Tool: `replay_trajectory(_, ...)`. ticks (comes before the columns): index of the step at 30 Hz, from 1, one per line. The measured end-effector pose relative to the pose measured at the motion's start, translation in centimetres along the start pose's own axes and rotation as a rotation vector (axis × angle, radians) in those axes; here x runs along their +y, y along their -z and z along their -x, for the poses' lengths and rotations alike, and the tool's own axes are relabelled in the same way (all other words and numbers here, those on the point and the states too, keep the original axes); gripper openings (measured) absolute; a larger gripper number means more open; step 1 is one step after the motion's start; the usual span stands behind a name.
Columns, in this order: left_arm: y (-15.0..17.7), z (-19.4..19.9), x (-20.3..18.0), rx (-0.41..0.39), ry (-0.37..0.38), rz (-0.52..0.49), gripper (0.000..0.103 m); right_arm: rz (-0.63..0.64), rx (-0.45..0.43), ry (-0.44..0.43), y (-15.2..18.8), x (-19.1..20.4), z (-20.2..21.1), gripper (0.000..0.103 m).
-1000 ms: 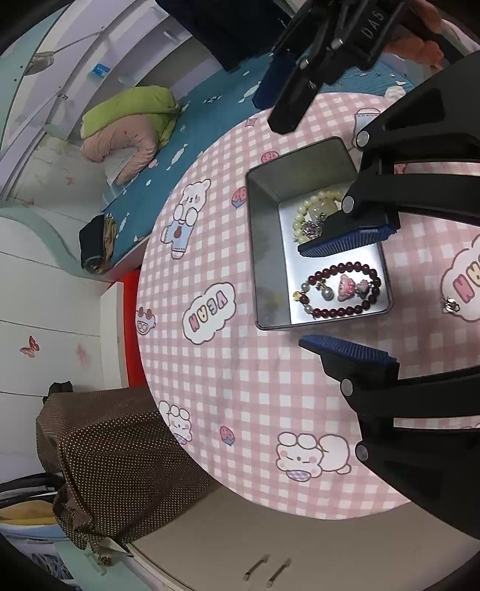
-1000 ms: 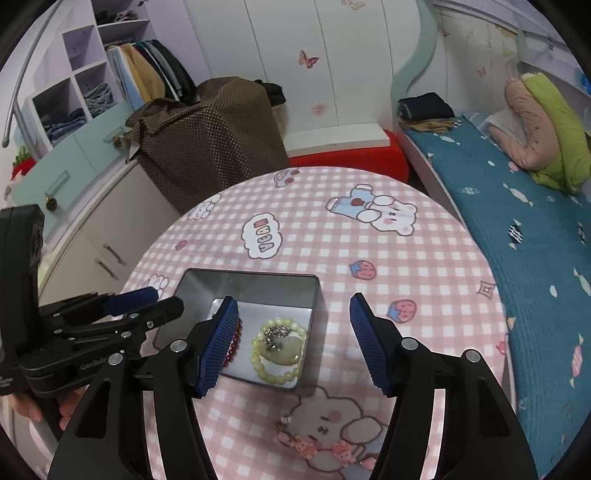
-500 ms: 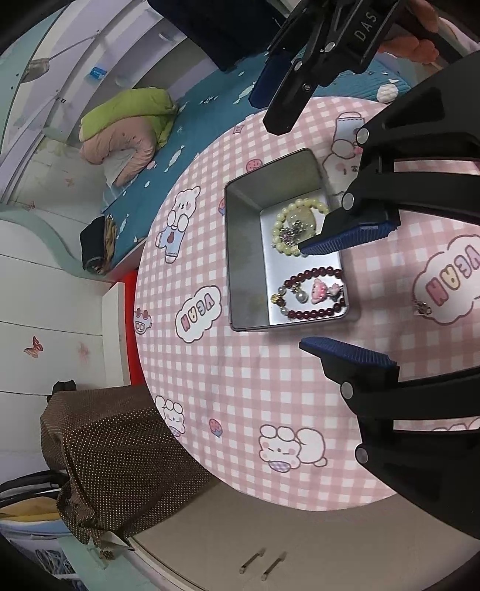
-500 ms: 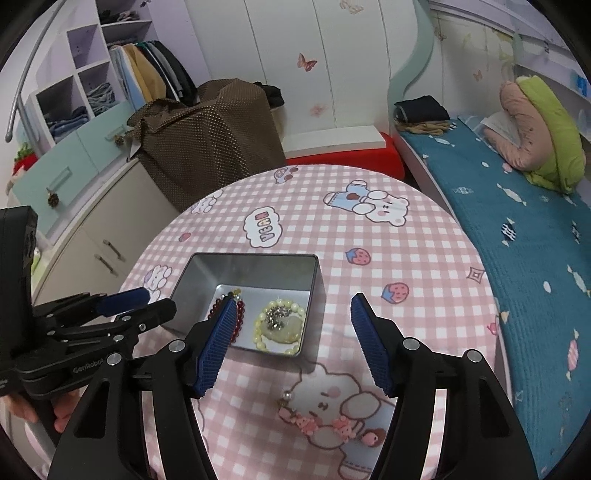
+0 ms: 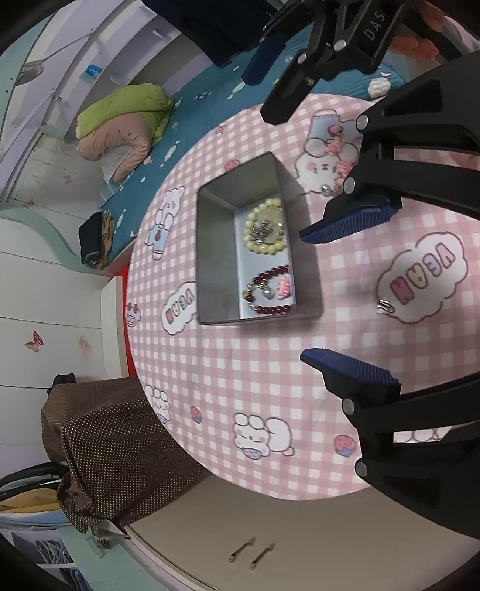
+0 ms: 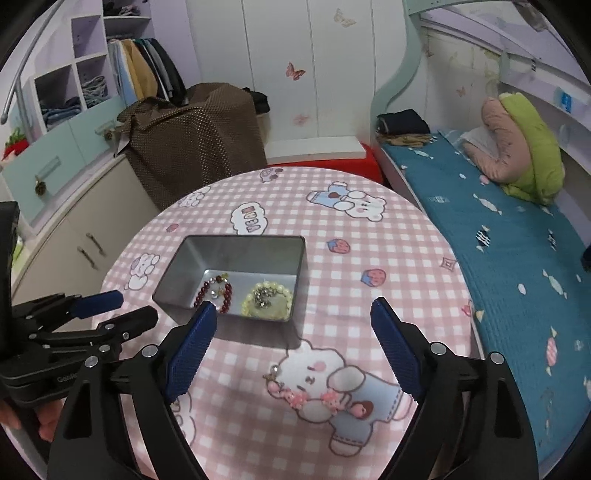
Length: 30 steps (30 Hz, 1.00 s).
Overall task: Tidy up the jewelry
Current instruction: 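Withdraw both grippers from the tin toward the remaining charms, then grasp the small silver charm with the left gripper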
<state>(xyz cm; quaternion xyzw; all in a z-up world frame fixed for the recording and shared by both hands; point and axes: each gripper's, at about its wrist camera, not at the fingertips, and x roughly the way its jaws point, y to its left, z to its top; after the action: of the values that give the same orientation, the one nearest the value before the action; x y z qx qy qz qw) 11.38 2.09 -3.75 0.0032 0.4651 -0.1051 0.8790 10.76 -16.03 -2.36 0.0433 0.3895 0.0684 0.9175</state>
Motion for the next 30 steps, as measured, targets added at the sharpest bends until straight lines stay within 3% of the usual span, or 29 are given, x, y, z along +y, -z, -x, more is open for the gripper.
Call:
replay_trajectory(6, 2.0, -0.4, 0.6, 0.033, -0.002, 0.022, 0.068, -0.015, 0.022, 0.048, 1.5, -1.2, -0.2, 0.084)
replay_trajectory(11, 3.5, -0.9, 1.6, 0.053, -0.014, 0.043, 0.069, -0.057, 0.051, 0.087, 3.6, -2.9, -0.5, 0.084)
replay_trajectory(13, 4.2, -1.0, 1.8, 0.043, -0.029, 0.034, 0.080, -0.079, 0.046, 0.107, 4.5, -3.6, -0.4, 0.084)
replay_trajectory(19, 6.1, -2.0, 1.9, 0.025, -0.025, -0.004, 0.080, -0.070, 0.042, 0.133, 6.2, -4.2, -0.4, 0.084)
replay_trajectory(27, 7.0, -3.1, 0.9, 0.017, -0.058, -0.059, 0.078, -0.071, 0.075, 0.096, 7.4, -4.2, -1.4, 0.084)
replay_trajectory(30, 6.9, -3.7, 0.7, 0.026, -0.078, -0.071, 0.073, -0.074, 0.089, 0.081, 7.8, -4.1, -1.7, 0.084)
